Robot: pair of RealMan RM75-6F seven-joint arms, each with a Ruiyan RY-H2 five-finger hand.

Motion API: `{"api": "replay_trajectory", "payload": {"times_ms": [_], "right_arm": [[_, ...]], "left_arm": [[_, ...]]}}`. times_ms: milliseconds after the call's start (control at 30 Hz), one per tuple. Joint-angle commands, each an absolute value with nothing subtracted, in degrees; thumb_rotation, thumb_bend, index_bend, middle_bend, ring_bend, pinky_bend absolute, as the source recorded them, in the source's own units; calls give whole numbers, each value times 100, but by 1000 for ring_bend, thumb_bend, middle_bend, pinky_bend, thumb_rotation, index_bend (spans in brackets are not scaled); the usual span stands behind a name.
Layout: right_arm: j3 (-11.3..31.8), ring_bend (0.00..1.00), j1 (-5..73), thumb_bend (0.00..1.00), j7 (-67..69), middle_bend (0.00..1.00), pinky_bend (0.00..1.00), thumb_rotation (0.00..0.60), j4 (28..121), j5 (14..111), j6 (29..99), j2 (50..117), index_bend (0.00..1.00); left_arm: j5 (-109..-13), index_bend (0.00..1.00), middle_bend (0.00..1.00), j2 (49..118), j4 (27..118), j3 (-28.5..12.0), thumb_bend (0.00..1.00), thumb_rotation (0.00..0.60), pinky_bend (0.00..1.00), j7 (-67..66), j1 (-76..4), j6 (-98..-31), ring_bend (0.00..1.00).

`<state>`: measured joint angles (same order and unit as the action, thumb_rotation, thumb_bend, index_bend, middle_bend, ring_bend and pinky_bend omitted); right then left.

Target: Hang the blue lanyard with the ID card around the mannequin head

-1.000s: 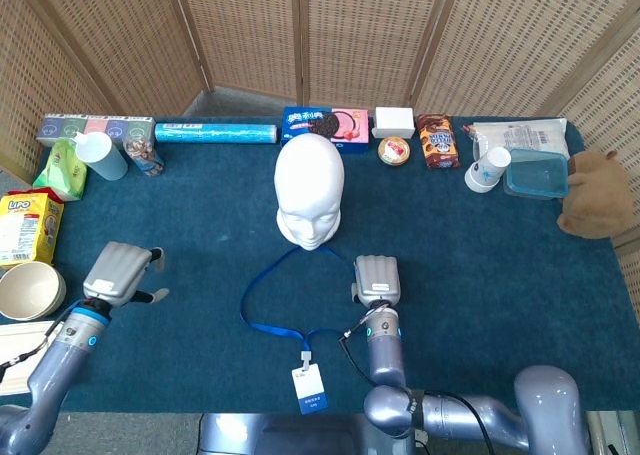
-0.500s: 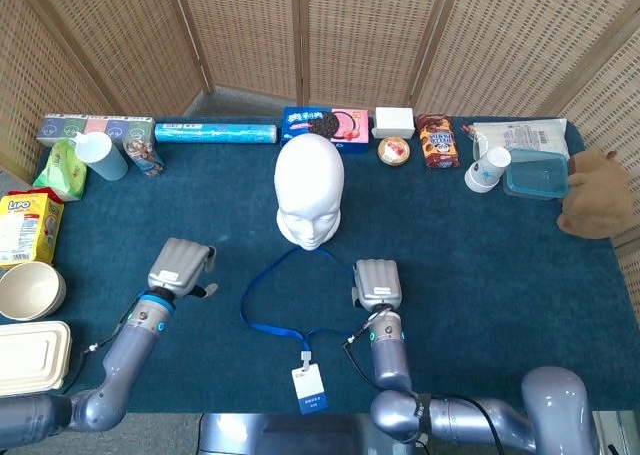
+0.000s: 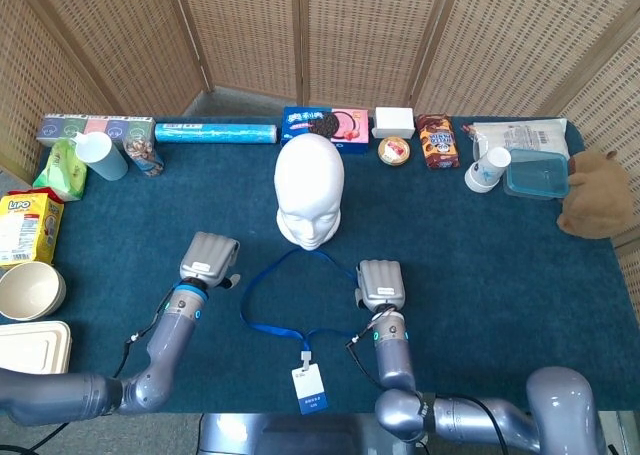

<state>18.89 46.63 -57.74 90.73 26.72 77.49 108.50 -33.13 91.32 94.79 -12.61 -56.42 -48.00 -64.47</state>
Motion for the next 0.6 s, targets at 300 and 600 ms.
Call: {"api": "replay_trajectory", "payload": {"times_ms": [300,600], "right_arm": [[1877,1000,4657,476,-5731,1000,1000,590,9015,2629,7721,10804,602],[1836,1000,4613,476,-5676,1000,1000,593,8996,2595,7704,10751,602]], "left_arm": [[-2718,556,1000,9461,9051,-1393,177,499,1000,-5561,-5196,-6256,1000],[-2384,564,1000,9593,8986,-1446,278,498,1000,-5523,-5414,-6252,1000]]}}
